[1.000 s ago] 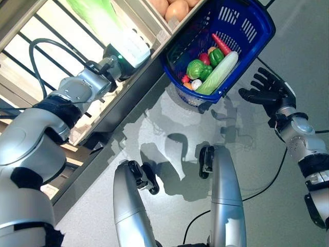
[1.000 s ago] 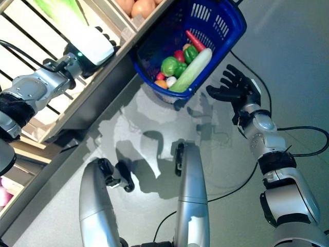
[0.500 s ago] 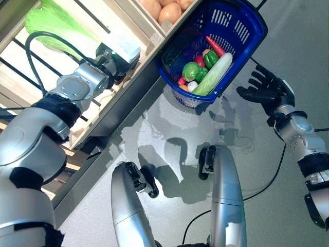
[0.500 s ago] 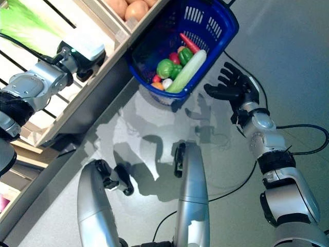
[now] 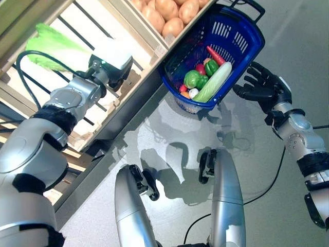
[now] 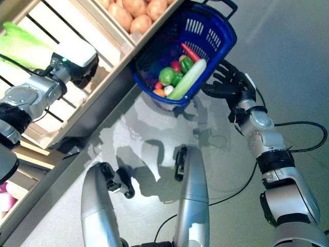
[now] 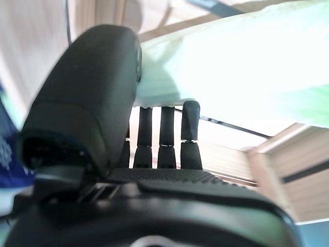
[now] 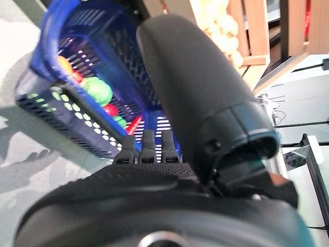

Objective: Put vegetables into the basket

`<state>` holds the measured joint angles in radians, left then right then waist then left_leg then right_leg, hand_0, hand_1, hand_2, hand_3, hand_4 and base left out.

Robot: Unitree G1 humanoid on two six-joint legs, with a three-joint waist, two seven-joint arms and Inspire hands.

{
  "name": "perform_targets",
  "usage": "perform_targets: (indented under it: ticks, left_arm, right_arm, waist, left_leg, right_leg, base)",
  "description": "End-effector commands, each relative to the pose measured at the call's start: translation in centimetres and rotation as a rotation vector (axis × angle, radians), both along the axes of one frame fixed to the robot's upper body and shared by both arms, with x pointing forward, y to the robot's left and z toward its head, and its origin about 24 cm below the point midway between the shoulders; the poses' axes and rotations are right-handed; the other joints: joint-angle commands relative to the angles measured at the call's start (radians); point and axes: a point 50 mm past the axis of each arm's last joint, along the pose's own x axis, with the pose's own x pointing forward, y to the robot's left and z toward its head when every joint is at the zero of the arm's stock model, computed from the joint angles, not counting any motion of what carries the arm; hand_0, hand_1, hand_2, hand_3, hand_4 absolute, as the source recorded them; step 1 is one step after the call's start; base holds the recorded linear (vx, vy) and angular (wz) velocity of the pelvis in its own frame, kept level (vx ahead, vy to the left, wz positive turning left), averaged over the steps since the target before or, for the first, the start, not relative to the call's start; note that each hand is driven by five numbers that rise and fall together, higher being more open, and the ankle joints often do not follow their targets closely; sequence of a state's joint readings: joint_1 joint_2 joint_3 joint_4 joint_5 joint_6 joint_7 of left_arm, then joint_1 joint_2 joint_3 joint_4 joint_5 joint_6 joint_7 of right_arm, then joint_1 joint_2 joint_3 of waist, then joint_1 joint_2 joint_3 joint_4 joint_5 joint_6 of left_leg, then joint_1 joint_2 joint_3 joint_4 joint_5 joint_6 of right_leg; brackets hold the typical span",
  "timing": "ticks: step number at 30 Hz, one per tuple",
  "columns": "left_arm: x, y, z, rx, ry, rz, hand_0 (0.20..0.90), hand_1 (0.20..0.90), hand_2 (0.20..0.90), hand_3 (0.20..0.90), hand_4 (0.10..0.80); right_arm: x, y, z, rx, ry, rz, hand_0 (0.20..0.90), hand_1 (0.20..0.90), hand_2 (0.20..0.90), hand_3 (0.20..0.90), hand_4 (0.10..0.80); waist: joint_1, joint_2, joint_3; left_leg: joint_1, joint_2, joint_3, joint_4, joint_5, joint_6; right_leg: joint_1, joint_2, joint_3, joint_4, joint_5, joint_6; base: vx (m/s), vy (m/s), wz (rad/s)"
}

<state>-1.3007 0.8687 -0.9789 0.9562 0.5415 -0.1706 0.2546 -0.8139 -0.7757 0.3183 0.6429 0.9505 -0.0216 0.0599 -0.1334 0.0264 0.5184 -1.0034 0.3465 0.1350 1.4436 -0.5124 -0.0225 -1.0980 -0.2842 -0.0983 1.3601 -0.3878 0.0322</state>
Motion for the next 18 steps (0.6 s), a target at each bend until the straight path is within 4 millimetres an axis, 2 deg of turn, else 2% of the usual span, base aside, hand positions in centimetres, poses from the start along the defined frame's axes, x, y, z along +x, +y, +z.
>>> perform_targets:
  ticks: [1,5,14,18]
  left_arm:
    - [-1.9,3.5,4.5,-0.227,-0.266,0.014,0.300,0.300,0.300,0.300,0.400]
    - [-3.1,3.0,4.3,-0.552,-0.408,-0.191,0.300,0.300,0.300,0.300,0.400]
    - [-5.7,1.0,2.4,-0.924,-0.568,-0.536,0.300,0.300,0.300,0.300,0.400]
    - [-6.7,-0.3,2.5,-1.093,-0.580,-0.686,0.300,0.300,0.300,0.300,0.400]
  right_arm:
    - [0.0,0.8,1.7,0.096,-0.148,0.062,0.900,0.900,0.900,0.900,0.800]
    - [-0.2,1.7,0.2,0.071,-0.139,0.098,0.900,0.900,0.900,0.900,0.800]
    - [-0.5,5.2,-1.5,-0.018,-0.143,0.186,0.900,0.900,0.900,0.900,0.800]
    - [-0.7,6.8,-1.4,-0.115,-0.189,0.223,0.900,0.900,0.900,0.900,0.800]
  waist:
    - [-0.002,-0.018,-0.100]
    - [0.019,-0.018,-0.123]
    - [0.058,-0.021,-0.152]
    - [0.071,-0.022,-0.165]
  left_leg:
    - [0.004,0.009,-0.068,-0.192,0.165,-0.068]
    - [0.084,-0.008,-0.054,-0.259,0.178,-0.067]
    - [0.182,-0.045,-0.051,-0.347,0.187,-0.064]
    - [0.220,-0.063,-0.052,-0.380,0.187,-0.062]
  right_leg:
    - [0.140,-0.104,0.022,-0.113,0.060,0.068]
    - [0.214,-0.096,0.005,-0.167,0.055,0.056]
    - [0.302,-0.081,-0.021,-0.221,0.039,0.038]
    - [0.338,-0.074,-0.031,-0.241,0.030,0.034]
  base:
    - [0.045,0.001,-0.02]
    - [0.052,-0.013,0.00]
    - [0.010,-0.011,0.02]
    - [0.025,-0.039,0.11]
